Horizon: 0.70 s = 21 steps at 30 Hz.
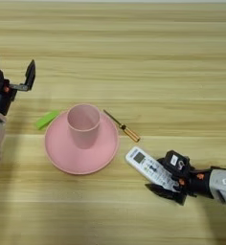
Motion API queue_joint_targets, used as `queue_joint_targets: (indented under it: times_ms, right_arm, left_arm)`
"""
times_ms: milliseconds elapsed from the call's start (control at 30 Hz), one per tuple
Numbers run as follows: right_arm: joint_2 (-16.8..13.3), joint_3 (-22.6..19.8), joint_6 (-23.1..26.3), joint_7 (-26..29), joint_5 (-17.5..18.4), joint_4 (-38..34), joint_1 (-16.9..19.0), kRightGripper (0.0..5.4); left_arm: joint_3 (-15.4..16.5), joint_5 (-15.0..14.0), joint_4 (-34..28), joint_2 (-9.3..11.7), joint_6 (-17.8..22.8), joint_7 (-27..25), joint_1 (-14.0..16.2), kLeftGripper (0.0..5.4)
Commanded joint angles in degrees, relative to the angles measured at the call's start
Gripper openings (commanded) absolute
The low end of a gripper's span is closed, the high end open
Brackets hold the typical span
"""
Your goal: Move the objects on the table
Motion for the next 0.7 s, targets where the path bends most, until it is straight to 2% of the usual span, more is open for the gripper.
queue_joint_targets:
  times_ms: [33,167,533,700]
  right_arm:
    - [-0.3,0.5,-0.6,-0.5,-1.2,1.0,0.4,3.23]
    - [-0.3,0.5,-0.9,-0.5,-1.1,1.2,0.3,2.92]
    - [0.2,-0.1,-1.2,-0.5,-0.1,1.1,-0.5,2.91]
    - [2.3,-3.9,-1.8,-1.4,4.7,-1.2,-2.9,2.91]
  left_arm:
    - [0.2,-0.6,0.3,-0.1,-0.2,-0.3,-1.0,5.40]
    - [0.2,-0.6,0.4,-0.1,-0.2,-0.3,-1.0,5.40]
    - [0.2,-0.6,0.5,-0.3,-0.2,-0.2,-1.0,5.40]
    - [0.1,-0.5,0.4,-0.4,-0.2,-0.1,-1.1,5.40]
